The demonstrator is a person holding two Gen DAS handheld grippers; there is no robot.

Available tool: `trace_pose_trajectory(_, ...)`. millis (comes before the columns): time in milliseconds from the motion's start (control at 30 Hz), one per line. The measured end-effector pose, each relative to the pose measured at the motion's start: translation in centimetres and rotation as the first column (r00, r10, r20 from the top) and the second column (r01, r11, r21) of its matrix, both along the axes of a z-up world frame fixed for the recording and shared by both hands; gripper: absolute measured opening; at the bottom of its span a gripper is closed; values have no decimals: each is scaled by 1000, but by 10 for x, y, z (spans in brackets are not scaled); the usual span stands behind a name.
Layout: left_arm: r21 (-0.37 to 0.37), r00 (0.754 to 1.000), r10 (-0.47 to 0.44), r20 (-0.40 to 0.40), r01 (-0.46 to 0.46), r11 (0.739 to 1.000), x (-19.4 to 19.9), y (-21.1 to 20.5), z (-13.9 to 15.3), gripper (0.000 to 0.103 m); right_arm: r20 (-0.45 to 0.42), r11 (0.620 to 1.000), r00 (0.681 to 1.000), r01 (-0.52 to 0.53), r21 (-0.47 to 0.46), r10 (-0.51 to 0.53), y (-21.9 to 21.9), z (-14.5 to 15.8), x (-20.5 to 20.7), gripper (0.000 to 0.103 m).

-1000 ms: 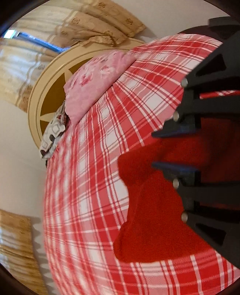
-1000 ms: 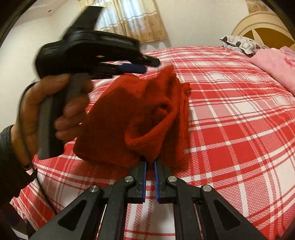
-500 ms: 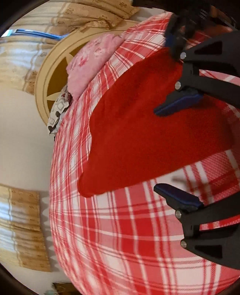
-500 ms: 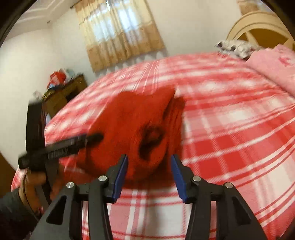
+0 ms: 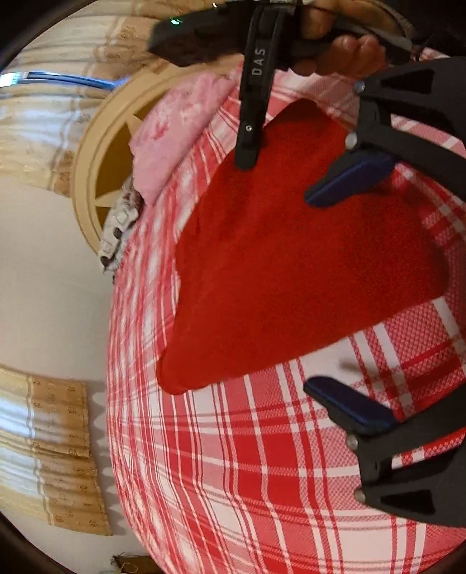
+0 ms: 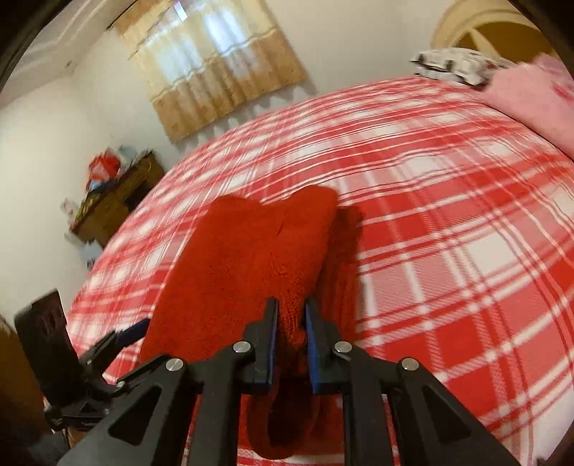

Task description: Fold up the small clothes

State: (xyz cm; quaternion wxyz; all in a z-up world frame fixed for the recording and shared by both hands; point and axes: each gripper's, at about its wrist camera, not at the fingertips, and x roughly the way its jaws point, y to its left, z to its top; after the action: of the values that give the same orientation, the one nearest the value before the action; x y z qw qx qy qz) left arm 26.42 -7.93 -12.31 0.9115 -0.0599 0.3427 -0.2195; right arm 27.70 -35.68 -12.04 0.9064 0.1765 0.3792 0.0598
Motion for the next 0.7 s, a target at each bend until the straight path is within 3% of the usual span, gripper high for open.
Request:
trace_pose_trajectory(167, 2, 994, 26, -105, -26, 1000, 15, 0, -11, 103, -22, 1000, 1000, 8, -28, -9, -3, -6, 3, 13)
trace_pose_trajectory(300, 70, 997, 33, -75, -27, 997, 8, -13, -10, 103, 75, 980, 997, 50, -193, -36, 19, 24, -2, 29)
trace_pose_trajectory(400, 121, 999, 27, -46, -21, 992, 3, -20, -10, 103, 114, 978, 990, -57, -203, 81, 41, 45, 10, 33)
trace_pose_trajectory(533, 143, 999, 14, -41, -8, 990, 1, -21, -11, 103, 27, 967, 983, -173, -185, 181, 56, 37, 44, 33)
trace_pose_trajectory(700, 129, 999, 7, -54, 0, 992, 4, -18, -12, 103, -68, 973, 987, -155, -172, 145, 38, 6, 63, 33)
